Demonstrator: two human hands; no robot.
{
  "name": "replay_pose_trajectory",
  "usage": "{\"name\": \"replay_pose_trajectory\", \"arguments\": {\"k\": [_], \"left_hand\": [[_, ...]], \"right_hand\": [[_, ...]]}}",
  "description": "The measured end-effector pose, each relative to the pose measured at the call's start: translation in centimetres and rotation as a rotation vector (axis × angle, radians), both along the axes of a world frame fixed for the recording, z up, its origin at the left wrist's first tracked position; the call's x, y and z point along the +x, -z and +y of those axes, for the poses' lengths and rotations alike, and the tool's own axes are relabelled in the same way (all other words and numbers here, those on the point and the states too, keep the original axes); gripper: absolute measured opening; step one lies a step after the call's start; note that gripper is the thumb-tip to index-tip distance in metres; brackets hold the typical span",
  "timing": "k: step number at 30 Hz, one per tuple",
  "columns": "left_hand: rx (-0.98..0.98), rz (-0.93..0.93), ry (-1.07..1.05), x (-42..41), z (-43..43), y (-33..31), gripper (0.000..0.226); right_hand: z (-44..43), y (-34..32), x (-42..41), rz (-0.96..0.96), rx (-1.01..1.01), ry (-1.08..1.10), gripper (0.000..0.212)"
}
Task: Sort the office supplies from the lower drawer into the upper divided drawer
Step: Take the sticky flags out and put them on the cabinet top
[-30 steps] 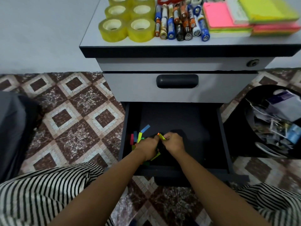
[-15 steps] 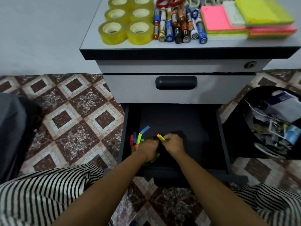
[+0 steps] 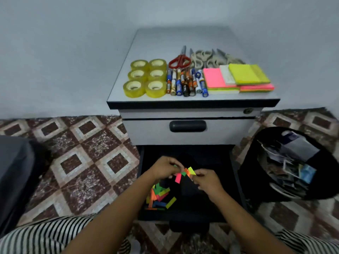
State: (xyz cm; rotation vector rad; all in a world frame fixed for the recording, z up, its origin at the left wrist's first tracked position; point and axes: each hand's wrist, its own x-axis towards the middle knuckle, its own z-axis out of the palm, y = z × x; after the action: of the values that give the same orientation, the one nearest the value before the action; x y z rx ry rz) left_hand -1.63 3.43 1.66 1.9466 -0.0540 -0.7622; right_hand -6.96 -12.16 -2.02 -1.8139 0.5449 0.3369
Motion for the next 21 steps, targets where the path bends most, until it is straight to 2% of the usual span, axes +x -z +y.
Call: {"name": "replay_pose_trajectory", "arguments": {"k": [3,12,17,21], "left_hand": [[-0.115,-0.003,-0.052,0.3,-0.5,-3.5,0.013],[-0.384,-0.017,-0.144,0.7,-2.3,-13.8,0.012],[-0.408,-0.071,-0.151,1.4,-1.9,-18.4,0.011],[-0.332,-0.214,-0.167,2.9,-1.4,-20.9,0.012]], "right_hand": [[-1.7,-3.9,-1.0,-0.039,0.088,0.011,0.010],[-2.5,-15.4,-0.7,-0.227,0.166,0.022,0.016],[-1.7,-20.1,1.1,-0.315,0.135,0.059,0.016],[-1.4,-23.0,3.7,-0.404,0.050,0.081,0.020]]}}
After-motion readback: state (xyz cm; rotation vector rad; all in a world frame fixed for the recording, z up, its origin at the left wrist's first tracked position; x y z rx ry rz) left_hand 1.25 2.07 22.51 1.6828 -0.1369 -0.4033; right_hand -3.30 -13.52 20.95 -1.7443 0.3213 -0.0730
